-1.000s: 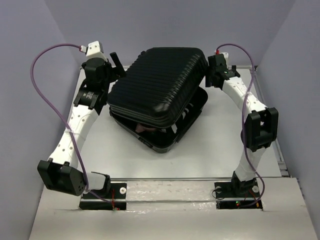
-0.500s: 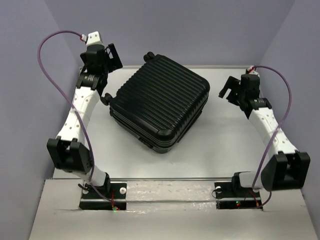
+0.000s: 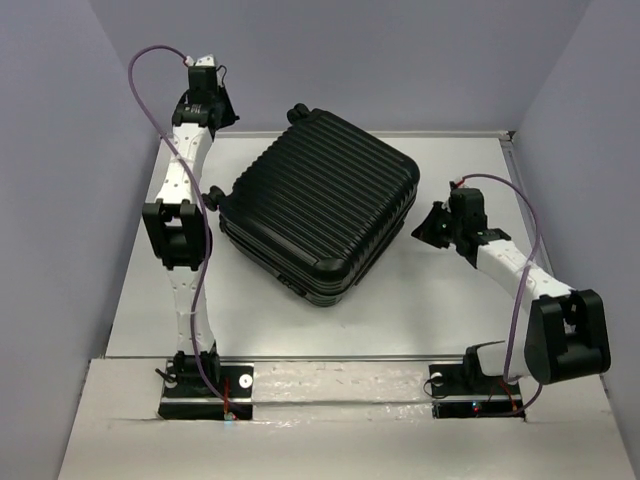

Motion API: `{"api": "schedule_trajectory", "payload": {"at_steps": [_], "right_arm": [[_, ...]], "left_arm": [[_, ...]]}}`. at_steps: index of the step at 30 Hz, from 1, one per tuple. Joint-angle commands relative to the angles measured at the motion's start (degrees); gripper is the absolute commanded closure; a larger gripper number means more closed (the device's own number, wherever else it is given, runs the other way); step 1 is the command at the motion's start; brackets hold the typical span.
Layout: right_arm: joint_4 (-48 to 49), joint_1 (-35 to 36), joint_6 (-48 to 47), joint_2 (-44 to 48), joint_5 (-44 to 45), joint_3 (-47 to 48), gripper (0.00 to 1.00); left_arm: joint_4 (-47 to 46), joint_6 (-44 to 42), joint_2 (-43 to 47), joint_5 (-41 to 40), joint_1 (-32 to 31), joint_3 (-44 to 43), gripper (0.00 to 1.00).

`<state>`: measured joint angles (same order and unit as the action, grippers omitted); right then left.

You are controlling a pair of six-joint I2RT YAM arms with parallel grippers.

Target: Pack the luggage

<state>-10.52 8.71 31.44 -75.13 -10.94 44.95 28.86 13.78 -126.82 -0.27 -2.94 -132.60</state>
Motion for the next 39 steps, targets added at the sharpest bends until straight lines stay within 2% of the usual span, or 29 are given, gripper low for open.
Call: {"api": "schedule_trajectory", "payload": {"at_steps": [1, 6, 10, 15, 19, 21, 23, 24, 26, 28, 29, 33, 34, 36, 39], "right_arm": [[8.4, 2.1, 0.9, -3.9, -1.3, 1.9, 0.93], [9.9, 2.6, 0.8, -10.6, -0.9, 6.5, 0.93], [13.1, 2.6, 0.2, -15.6, -3.1, 10.4, 0.93], [14.4, 3.2, -0.4, -22.0, -7.7, 17.9, 0.93], [14.7, 3.7, -0.8, -28.2, -10.9, 24.6, 0.93], [14.7, 4.3, -0.5, -30.4, -13.5, 27.8, 0.93], [13.9, 4.9, -0.1, -33.8, -15.9, 33.3, 0.93], [12.8, 5.4, 0.3, -36.4, -18.2, 37.6, 0.93], [11.5, 6.1, 0.7, -39.1, -20.5, 42.5, 0.93], [10.7, 6.1, 1.8, -41.7, -23.2, 49.4, 0.92], [9.7, 6.7, 2.4, -44.3, -24.1, 51.7, 0.90], [4.0, 6.7, 4.2, -50.6, -26.7, 64.4, 0.63], [2.5, 6.7, 3.6, -51.7, -26.5, 67.0, 0.52], [-1.9, 6.7, 2.5, -53.0, -24.5, 72.8, 0.36], [-7.2, 6.7, -1.8, -51.8, -19.7, 75.2, 0.27]], "left_arm": [[5.2, -0.9, -4.3, 5.7, 0.4, -6.4, 0.94], [6.0, -2.4, -8.8, 6.9, 0.0, -4.3, 0.94], [2.5, -3.1, -6.2, 6.5, -1.2, 6.8, 0.94], [-4.0, -1.2, 1.7, 9.7, -1.2, 22.4, 0.94], [-9.0, 0.9, 11.9, 11.0, -1.2, 38.2, 0.94], [-10.7, 1.6, 15.6, 11.0, -1.2, 43.2, 0.94], [-12.2, 1.8, 21.3, 11.3, -1.2, 50.4, 0.94], [-13.2, 2.0, 26.7, 11.5, -1.2, 54.9, 0.94], [-13.7, 2.0, 28.4, 11.6, -1.2, 59.2, 0.94], [-15.1, 2.1, 33.8, 11.9, -1.3, 65.7, 0.94], [-15.4, 2.0, 35.5, 12.0, -1.3, 67.9, 0.94], [-15.8, 1.8, 45.7, 9.4, -2.1, 76.9, 0.94], [-15.9, 2.0, 47.2, 9.5, -2.1, 79.8, 0.94], [-16.2, 2.7, 51.1, 9.9, -2.1, 83.1, 0.94], [-15.8, 2.9, 55.3, 8.9, -2.1, 84.4, 0.94]]}}
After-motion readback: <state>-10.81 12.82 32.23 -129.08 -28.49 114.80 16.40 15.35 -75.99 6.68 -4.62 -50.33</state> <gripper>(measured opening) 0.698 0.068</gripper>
